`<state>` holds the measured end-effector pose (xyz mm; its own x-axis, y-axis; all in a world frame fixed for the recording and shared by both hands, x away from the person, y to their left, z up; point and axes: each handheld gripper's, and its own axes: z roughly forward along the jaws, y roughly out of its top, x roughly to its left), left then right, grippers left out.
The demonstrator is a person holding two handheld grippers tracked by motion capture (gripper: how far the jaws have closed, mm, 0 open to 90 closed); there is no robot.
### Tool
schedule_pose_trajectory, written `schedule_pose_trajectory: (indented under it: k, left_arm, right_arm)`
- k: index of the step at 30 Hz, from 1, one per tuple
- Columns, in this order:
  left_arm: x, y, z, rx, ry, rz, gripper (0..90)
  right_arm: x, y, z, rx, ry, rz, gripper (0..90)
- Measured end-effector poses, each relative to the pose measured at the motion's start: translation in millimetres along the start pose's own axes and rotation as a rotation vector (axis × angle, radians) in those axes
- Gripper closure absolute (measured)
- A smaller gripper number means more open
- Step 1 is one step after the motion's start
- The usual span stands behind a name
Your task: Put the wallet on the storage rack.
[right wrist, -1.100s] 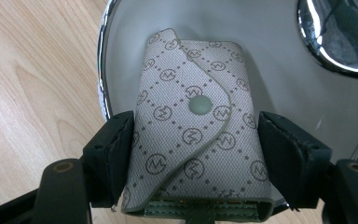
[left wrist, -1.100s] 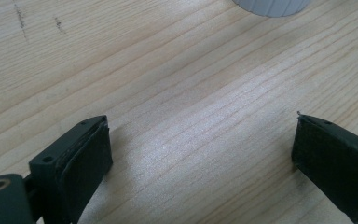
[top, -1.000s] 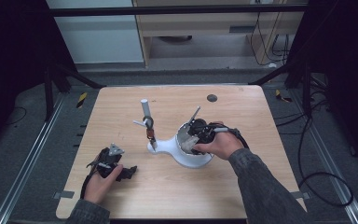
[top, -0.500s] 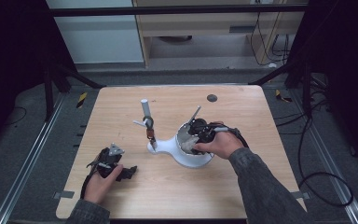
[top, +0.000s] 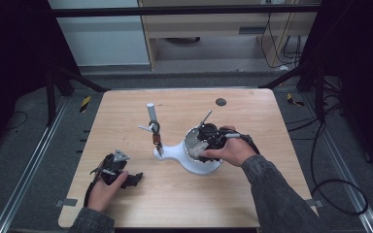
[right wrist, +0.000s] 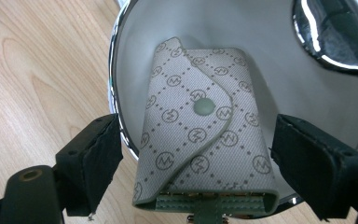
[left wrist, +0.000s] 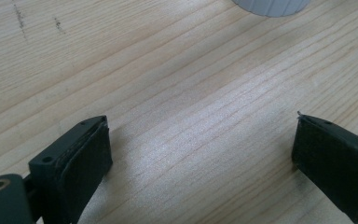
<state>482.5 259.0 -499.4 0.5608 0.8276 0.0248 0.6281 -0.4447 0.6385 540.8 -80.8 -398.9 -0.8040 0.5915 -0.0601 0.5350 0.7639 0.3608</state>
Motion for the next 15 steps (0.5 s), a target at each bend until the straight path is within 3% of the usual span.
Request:
schedule_pose_trajectory:
  k: [8,15]
  left_arm:
    - [0.0,0.0,-0.1,0.001,0.000,0.000,4.1]
    - [0.0,0.2,0.0,0.002,-0.001,0.002,4.0]
  right_arm:
    - [0.4,-3.7,-2.8,-0.022,0.004,-0.002,13.9]
    - [3.4,-6.8,-12.4,-0.076,0.007,-0.016,12.5]
